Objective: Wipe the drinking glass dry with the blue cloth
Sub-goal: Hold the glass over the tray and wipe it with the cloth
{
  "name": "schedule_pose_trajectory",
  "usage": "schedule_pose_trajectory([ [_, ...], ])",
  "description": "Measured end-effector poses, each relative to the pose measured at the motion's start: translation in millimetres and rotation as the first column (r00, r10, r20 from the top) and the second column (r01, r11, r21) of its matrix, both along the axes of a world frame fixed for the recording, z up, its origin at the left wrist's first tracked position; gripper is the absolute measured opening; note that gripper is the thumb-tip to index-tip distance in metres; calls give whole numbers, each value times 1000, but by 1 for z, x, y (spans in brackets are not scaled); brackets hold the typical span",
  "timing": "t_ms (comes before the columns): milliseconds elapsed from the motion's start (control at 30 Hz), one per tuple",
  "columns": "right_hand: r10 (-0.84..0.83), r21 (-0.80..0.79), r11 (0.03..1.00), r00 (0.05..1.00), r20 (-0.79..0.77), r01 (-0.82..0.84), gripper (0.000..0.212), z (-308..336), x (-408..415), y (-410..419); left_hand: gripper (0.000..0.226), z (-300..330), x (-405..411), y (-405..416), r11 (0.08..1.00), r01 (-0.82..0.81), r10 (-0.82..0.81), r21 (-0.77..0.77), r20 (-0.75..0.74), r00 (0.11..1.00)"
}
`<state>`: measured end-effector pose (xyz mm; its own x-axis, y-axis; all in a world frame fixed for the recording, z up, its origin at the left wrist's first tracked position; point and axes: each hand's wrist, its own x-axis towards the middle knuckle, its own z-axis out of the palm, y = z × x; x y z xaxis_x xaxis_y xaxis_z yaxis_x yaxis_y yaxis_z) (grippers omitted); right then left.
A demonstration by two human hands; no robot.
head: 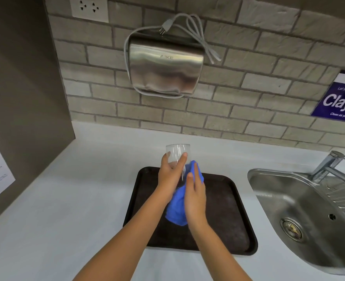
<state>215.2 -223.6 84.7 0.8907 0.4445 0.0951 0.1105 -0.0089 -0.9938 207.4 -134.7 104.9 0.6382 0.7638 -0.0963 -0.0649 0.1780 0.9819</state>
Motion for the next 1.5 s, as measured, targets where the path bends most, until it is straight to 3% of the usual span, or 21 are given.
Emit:
schedule_pose_trajectory([
  [133, 24, -100, 995, 971, 238, 0, 46, -3, -11, 5, 53, 0, -10, 6, 991, 82, -71, -105, 106, 992],
  [267, 80, -40, 997, 976, 205, -73, 45, 15, 10, 6, 52, -5, -19, 4, 946, 291, -270, -142, 146, 952],
  [300, 100, -13, 995, 980, 170, -99, 42, 22, 17, 5, 54, -5, -20, 3, 930, 323, -296, -174, 163, 941],
  [367, 129, 41, 991, 991, -46, -127, 34, 33, 31, 6, 59, -3, -19, 1, 906, 360, -316, -222, 210, 925],
  [433, 159, 53, 987, 960, -231, -150, 40, 40, 39, 5, 63, 1, -16, -1, 909, 355, -310, -218, 218, 926],
  [567, 135, 51, 991, 902, -410, -126, 49, 41, 42, 1, 69, 5, -10, -5, 936, 244, -198, -255, 192, 961],
  [667, 157, 59, 987, 874, -460, -146, 49, 38, 43, -3, 53, 3, -5, -7, 962, 146, -113, -230, 150, 982],
  [767, 81, 38, 997, 937, -340, -73, 46, 32, 37, -1, 53, 2, 0, -10, 992, 76, -73, -102, 32, 997],
  [867, 12, -20, 1000, 1000, -22, -12, 43, 22, 24, 0, 64, -3, 1, -10, 999, 53, -53, -14, -38, 998],
  [933, 6, -96, 995, 987, 159, 9, 42, 15, 17, -1, 58, -4, -2, -9, 1000, 11, -11, 10, -48, 999],
  [1033, 28, -113, 994, 973, 231, -1, 40, 17, 10, 0, 62, -5, -3, -11, 997, 39, -35, 62, -64, 997],
  [1133, 54, -20, 998, 995, 86, -53, 43, 23, 18, -2, 63, -1, -3, -9, 998, 66, -66, -3, -47, 997],
  [1200, 77, 25, 997, 970, -229, -73, 45, 33, 25, -3, 57, 1, -3, -7, 996, 76, -76, -50, -1, 997],
  [1267, 108, 68, 994, 898, -427, -87, 45, 42, 28, -8, 52, 1, -1, -8, 996, 64, -61, -65, 47, 997],
  [1500, 186, 138, 982, 822, -538, -131, 45, 43, 38, -16, 46, 1, 5, -10, 971, 2, 27, -239, 116, 993],
])
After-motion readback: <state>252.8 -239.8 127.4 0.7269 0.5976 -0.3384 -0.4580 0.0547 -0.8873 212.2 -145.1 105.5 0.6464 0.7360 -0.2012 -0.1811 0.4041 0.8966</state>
